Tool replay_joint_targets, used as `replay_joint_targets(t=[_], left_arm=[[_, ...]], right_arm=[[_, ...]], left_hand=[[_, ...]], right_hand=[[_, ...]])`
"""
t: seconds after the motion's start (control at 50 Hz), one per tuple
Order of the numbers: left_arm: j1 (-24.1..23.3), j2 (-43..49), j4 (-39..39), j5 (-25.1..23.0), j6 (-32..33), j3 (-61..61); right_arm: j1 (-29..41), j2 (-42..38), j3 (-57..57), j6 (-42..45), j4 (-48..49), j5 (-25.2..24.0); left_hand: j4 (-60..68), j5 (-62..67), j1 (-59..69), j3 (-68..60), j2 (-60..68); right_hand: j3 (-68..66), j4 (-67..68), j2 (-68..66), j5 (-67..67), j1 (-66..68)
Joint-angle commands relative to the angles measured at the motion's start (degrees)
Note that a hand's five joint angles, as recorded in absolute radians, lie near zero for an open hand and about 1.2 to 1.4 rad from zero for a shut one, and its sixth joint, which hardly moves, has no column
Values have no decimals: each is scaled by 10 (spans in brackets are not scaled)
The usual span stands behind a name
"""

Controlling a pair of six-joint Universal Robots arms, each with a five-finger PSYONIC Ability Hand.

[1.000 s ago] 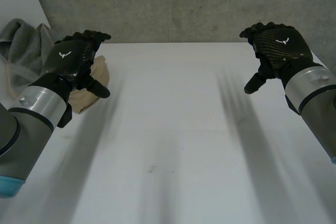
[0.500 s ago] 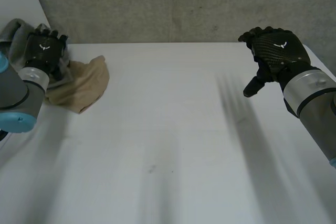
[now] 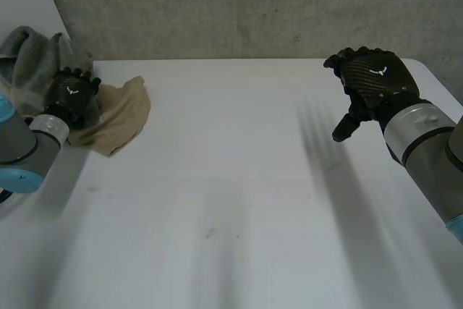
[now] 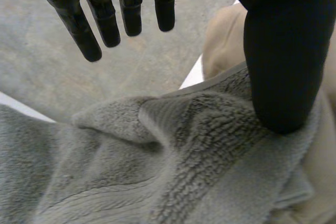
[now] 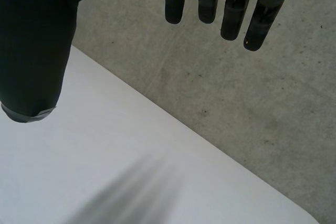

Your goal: Fold the laundry.

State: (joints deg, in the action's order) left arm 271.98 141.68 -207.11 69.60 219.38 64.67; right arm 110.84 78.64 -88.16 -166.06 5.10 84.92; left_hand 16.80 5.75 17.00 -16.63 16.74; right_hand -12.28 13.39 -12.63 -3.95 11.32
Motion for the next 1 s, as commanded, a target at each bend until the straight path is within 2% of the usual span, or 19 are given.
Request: replay_joint_targets(t=[0.02, 0.04, 0.1, 0.12, 0.16, 0.28, 0.32, 0.4, 0.5, 0.56, 0.62, 0.64, 0.68, 0.72, 0.82, 0.88, 0.96, 1.0], left_arm=[[0, 0, 20, -5, -1, -9], [0, 0, 20, -4, -1, -9], [0, 5, 20, -3, -1, -17], [0, 10, 20, 1, 1, -21], [0, 10, 20, 10, 2, -23], [-11, -26, 2, 86, 32, -12], [-16, -52, -3, 94, 33, -8], [-51, -147, -8, 95, -1, 19], [-106, -278, -8, 89, -103, 71], [-116, -313, -14, 84, -126, 96], [-118, -304, -24, 79, -115, 102], [-119, -296, -25, 78, -106, 100], [-119, -265, -24, 78, -70, 92], [-116, -243, -24, 78, -41, 90], [-78, -164, -29, 75, 83, 80], [-53, -127, -15, 56, 120, 66], [-36, -87, 32, -4, 129, 44], [-30, -71, 53, -19, 130, 29]], right_arm=[[0, 0, 0, 0, 0, 0], [1, 0, 0, 0, 0, 0], [1, -1, 0, 0, 0, 0], [3, -1, 0, 0, 0, 0], [5, -2, 0, 0, 0, 0], [7, -4, 2, 0, 0, 0], [7, -4, 3, 0, 0, 0], [8, -3, 4, 1, 0, 0], [8, 1, 6, 5, -1, 0], [8, 4, 8, 8, -1, 0], [7, 7, 8, 8, -1, 0], [6, 11, 8, 9, -1, -1], [5, 12, 7, 8, -1, -1], [6, 14, 5, 9, -1, -1], [7, 18, 3, 9, -1, -1], [9, 18, 3, 9, -1, -1], [8, 15, 2, 9, -1, -1], [8, 13, 2, 9, -1, 0]], left_hand=[[169, 180, 167, -171, 170], [190, 200, 188, -191, 190], [366, 376, 364, -368, 366], [490, 500, 488, -491, 490], [631, 642, 629, -633, 632], [632, 643, 630, -634, 633], [632, 643, 630, -634, 633], [632, 643, 630, -634, 633], [632, 643, 630, -634, 633], [632, 643, 630, -634, 633], [632, 643, 630, -634, 633], [526, 536, 524, -527, 526], [158, 168, 156, -160, 158], [-45, -34, -47, 43, -44], [-68, -57, -70, 66, -67], [-68, -57, -70, 66, -67], [-56, -45, -58, 54, -55], [-54, -44, -56, 52, -54]], right_hand=[[23, -34, 26, 40, -13], [23, -34, 26, 40, -13], [23, -34, 26, 40, -13], [23, -34, 26, 40, -13], [23, -34, 26, 40, -13], [23, -34, 26, 40, -13], [23, -34, 26, 40, -13], [23, -34, 26, 40, -13], [23, -34, 26, 40, -13], [23, -34, 26, 40, -13], [23, -34, 26, 40, -13], [23, -34, 26, 40, -13], [23, -34, 26, 40, -13], [23, -34, 26, 40, -13], [23, -34, 26, 40, -13], [23, -34, 26, 40, -13], [23, -34, 26, 40, -13], [23, -34, 26, 40, -13]])
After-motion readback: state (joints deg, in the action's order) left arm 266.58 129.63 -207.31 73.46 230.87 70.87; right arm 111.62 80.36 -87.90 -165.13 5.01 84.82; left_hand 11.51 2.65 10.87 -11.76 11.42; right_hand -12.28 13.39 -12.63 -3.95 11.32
